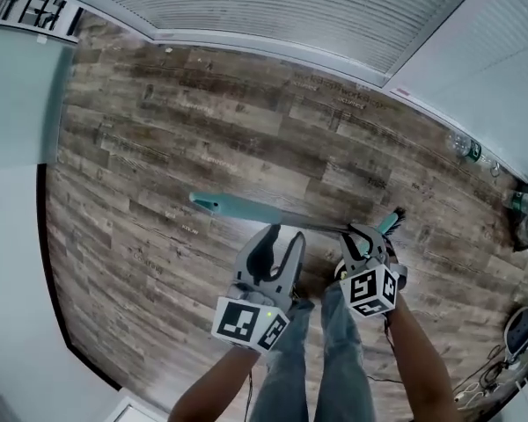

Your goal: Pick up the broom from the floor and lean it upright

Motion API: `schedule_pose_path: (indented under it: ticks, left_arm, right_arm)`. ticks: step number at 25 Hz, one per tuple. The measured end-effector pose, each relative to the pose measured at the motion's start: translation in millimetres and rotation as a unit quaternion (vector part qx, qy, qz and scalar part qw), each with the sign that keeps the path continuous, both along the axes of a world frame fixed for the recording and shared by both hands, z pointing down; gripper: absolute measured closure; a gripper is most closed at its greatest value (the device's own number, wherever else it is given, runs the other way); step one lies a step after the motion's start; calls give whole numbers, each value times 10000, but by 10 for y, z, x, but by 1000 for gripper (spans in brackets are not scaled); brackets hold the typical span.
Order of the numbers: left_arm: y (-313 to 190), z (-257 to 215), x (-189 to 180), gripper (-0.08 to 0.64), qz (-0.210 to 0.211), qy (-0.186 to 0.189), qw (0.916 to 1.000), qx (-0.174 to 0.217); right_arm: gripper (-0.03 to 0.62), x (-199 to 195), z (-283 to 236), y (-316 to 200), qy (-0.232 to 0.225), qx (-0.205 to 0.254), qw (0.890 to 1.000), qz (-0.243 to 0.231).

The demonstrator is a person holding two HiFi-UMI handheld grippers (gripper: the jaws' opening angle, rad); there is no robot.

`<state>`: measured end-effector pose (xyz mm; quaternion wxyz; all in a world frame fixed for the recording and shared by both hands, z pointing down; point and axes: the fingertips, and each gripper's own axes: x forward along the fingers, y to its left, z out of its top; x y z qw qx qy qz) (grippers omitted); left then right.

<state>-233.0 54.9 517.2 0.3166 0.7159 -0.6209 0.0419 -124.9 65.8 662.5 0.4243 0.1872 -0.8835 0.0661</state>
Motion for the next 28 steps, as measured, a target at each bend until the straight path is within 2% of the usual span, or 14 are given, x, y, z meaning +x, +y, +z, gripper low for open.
schedule_pose_path:
  ticks: [7, 13, 18, 20, 22, 28]
  left_arm:
    - [-536, -1255, 780, 400, 827, -374, 9935, 680]
    - [-841, -2030, 1449, 393, 1194, -505, 9862, 1026]
    - [-1113, -2407, 1837, 394, 1169, -761, 9811, 1344]
    - [-1194, -2496, 1908, 408, 1120, -734, 9808, 1416]
    - [-1262, -2560, 1942, 462, 1150, -741, 9792, 1500]
    - [-1640, -2523, 2097, 468, 1565, -548, 9737, 1564]
  right_arm:
    - [511, 343, -1055, -406, -451, -18, 9964, 721]
    - [511, 711, -1764, -769, -729, 133, 9902, 1184]
    - [512, 948, -2130, -942, -799, 344, 9877, 1301]
    - [511, 1026, -2205, -980, -830, 347, 9857, 1424]
    - [511, 1059, -2261, -1007, -894, 314, 9832, 1561]
    - [511, 1179, -2231, -1307, -856, 227, 9754, 2019]
